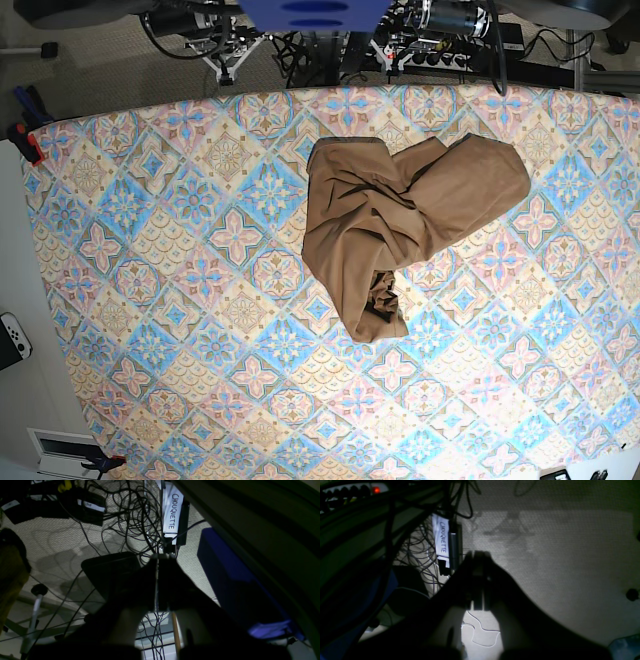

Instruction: Layout the t-shirt on the table in an organized manner, then fold the t-shirt properly

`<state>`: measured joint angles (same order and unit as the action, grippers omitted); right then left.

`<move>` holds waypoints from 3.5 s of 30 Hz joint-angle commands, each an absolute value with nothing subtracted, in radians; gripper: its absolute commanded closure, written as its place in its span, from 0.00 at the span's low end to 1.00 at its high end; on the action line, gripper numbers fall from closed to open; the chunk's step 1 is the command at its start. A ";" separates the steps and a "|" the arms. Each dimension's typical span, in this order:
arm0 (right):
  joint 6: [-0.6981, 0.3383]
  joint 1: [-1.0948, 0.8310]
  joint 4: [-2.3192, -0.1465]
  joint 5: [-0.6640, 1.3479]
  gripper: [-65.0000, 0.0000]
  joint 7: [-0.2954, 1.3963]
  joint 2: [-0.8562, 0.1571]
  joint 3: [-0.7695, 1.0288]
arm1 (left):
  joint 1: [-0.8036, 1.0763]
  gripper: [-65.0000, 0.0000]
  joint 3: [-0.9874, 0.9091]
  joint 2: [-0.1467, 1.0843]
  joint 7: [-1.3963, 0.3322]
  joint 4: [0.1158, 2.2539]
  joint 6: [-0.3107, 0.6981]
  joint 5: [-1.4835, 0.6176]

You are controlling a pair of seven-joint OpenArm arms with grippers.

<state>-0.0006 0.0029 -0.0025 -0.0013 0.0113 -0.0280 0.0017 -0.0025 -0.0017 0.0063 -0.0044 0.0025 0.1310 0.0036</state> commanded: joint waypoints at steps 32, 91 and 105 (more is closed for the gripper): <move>-0.005 0.002 0.000 0.007 1.00 0.001 -0.056 0.030 | 0.019 1.00 -0.004 0.031 -0.001 0.000 0.136 -0.007; -0.010 -1.013 -1.656 0.001 1.00 -0.757 -0.051 0.266 | 1.041 1.00 -0.068 -0.007 0.542 2.041 0.137 -0.071; -0.114 -0.980 -1.916 0.001 0.60 -0.182 -0.051 0.170 | 0.872 0.84 -0.188 0.094 0.200 2.107 0.139 -0.188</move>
